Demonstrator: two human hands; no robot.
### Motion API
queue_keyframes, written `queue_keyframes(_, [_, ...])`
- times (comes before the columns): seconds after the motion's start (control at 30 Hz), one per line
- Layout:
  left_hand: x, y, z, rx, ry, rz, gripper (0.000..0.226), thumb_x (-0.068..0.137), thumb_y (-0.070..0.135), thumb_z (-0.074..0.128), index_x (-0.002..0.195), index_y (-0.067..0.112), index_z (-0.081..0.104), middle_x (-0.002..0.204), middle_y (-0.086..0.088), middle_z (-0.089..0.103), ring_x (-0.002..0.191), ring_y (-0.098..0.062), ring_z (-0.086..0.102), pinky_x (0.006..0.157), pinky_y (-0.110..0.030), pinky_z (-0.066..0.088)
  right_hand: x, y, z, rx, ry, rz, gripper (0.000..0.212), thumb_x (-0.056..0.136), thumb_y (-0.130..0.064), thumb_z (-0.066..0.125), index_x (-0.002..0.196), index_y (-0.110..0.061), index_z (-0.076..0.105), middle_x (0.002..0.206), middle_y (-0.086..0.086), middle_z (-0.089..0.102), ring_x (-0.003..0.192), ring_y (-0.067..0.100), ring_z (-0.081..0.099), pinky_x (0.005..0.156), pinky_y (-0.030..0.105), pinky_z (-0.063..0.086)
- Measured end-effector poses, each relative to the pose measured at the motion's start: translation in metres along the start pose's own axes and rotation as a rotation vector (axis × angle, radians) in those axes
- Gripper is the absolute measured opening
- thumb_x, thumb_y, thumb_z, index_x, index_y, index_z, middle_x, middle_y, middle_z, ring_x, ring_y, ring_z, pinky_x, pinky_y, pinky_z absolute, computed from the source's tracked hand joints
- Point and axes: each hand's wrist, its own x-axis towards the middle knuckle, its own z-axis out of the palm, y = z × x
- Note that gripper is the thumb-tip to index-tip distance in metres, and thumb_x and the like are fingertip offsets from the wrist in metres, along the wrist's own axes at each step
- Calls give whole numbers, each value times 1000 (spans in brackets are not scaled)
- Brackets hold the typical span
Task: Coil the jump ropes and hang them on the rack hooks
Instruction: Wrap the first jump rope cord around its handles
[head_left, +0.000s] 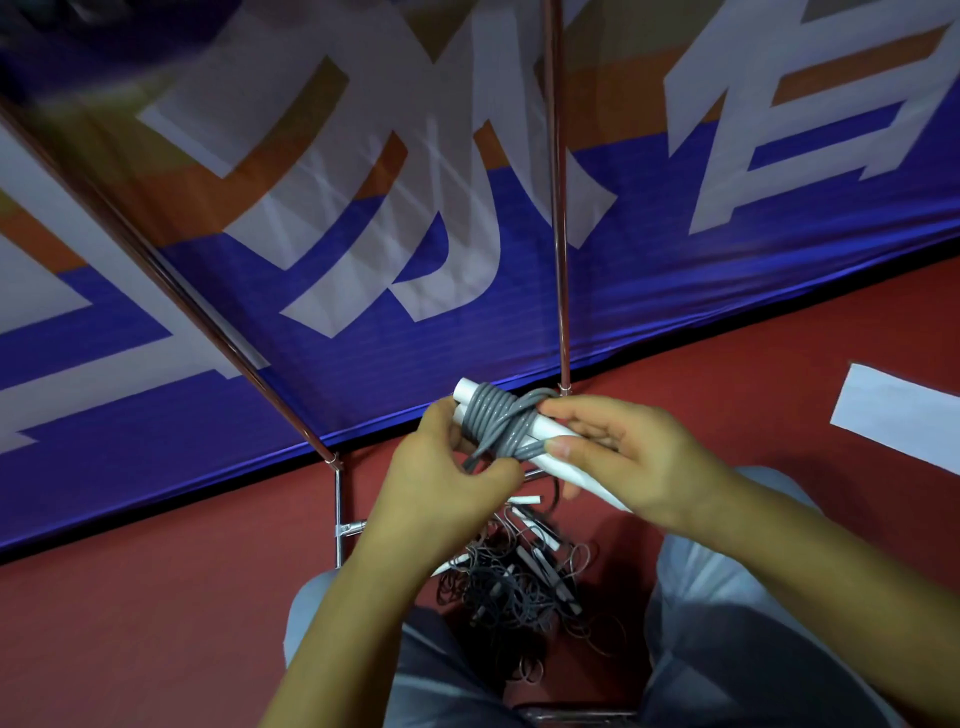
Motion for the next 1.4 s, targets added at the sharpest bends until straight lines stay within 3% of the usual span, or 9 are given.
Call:
queue_keyframes(0.13, [-3,0,-1,35,-1,9,28,77,11,69,101,20,57,72,17,61,59,14,53,53,-3,37,-2,-7,-1,-104,-76,-9,28,84,-33,55,109,-44,49,93,2,70,75,10,69,76,30,55])
queue_keyframes(0.4, [-4,-2,2,120,47,7,22,74,21,68,93,25,57,71,24,63,58,4,55,53,-9,39,-2,-8,-6,-164,-99,-16,27,83,-31,55,105,-31,40,74,15,65,64,26,61,61,37,47])
queue_keyframes(0.53, [-4,-2,9,214,105,-6,50,80,25,65,127,27,50,71,2,69,67,-12,63,67,-35,52,2,-7,-5,-233,-17,-7,42,84,-34,56,123,-29,42,78,7,70,70,15,65,69,32,50])
queue_keyframes(0.63, [-4,-4,15,317,181,-24,66,84,25,59,145,21,33,61,0,59,71,-23,61,69,-39,50,6,0,-4,-290,70,4,41,92,-18,60,131,-12,50,87,1,69,77,18,66,75,35,51])
queue_keyframes(0.77, [-8,-5,15,292,185,43,28,85,42,59,110,30,55,53,3,55,63,-19,60,64,-39,50,8,8,-6,-314,141,-1,38,90,-12,63,128,-13,56,100,6,70,78,20,69,72,29,53])
queue_keyframes(0.93, [-12,-6,6,206,189,238,33,91,57,44,64,42,55,48,11,47,46,-5,42,48,-18,34,9,7,-1,-362,244,-91,40,91,-19,62,129,-13,58,108,8,70,89,17,67,77,12,47])
queue_keyframes(1.07, [-9,8,-1,-280,21,-12,19,94,24,54,80,17,65,49,5,57,40,-3,46,43,-12,37,12,0,-2,-366,272,-193,46,85,-26,57,129,-12,58,114,7,68,100,8,61,85,1,37])
queue_keyframes(1.23, [-5,11,-8,-831,-352,-280,10,73,4,61,81,1,58,82,-18,72,65,-19,71,56,-26,58,10,-1,-4,-355,277,-250,42,87,-23,58,127,-13,58,106,6,69,96,9,60,82,8,42])
queue_keyframes(1.4, [9,8,-1,-996,-538,-420,8,72,5,64,79,7,64,89,-19,72,35,-5,41,34,-15,34,10,-2,-4,-324,282,-208,39,87,-26,57,124,-14,59,93,4,70,84,11,62,72,13,45])
